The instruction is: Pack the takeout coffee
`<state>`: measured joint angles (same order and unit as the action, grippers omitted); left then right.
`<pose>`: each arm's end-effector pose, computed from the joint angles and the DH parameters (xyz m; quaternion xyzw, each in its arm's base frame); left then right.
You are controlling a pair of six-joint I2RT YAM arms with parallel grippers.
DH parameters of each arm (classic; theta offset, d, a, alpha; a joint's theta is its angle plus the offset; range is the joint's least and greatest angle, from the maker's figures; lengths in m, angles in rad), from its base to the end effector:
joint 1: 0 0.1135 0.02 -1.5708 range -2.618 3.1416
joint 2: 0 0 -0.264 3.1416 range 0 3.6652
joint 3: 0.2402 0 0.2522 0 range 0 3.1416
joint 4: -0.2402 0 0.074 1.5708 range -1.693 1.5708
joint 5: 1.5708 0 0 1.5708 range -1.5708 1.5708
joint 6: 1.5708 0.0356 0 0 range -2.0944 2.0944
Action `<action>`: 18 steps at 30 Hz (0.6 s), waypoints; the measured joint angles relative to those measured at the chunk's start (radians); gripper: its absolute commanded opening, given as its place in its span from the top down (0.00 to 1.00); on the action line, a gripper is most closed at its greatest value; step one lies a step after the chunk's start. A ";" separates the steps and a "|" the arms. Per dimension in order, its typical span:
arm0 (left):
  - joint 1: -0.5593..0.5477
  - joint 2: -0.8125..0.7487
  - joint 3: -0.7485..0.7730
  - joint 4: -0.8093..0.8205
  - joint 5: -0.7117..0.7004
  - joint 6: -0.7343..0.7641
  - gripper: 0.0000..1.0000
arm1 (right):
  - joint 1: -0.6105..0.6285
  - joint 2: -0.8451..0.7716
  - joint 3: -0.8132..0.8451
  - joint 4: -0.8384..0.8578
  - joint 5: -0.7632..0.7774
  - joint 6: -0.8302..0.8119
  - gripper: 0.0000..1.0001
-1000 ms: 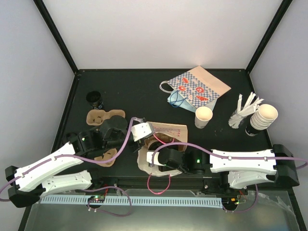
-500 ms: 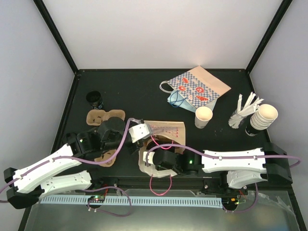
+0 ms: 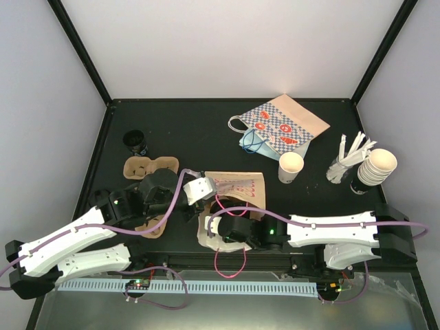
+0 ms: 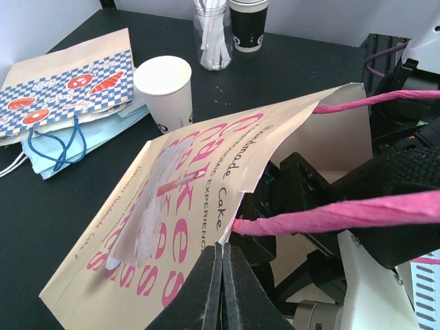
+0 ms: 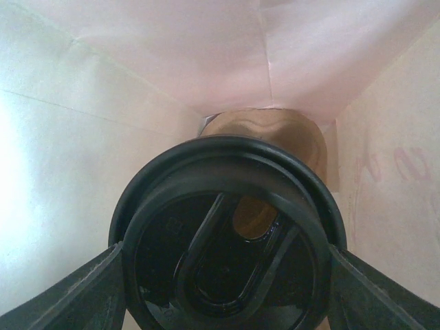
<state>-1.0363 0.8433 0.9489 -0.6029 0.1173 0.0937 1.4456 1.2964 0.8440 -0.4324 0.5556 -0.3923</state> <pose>0.0870 -0.1551 0.3440 0.4847 0.7085 -0.2767 0.4319 0.0512 0.2567 0.2338 -0.6640 0.6227 -0.0607 0.4094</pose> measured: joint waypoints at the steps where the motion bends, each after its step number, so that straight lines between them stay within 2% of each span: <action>1: 0.000 0.000 0.000 0.000 0.001 -0.002 0.98 | 0.000 0.000 0.000 -0.001 0.000 0.000 0.50; 18: 0.000 0.000 0.000 0.000 0.002 -0.041 0.98 | 0.000 0.040 -0.005 0.006 0.046 -0.003 0.50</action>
<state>-1.0363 0.8433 0.9489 -0.6025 0.1196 0.0528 1.4460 1.3365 0.8391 -0.4259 0.6014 -0.3950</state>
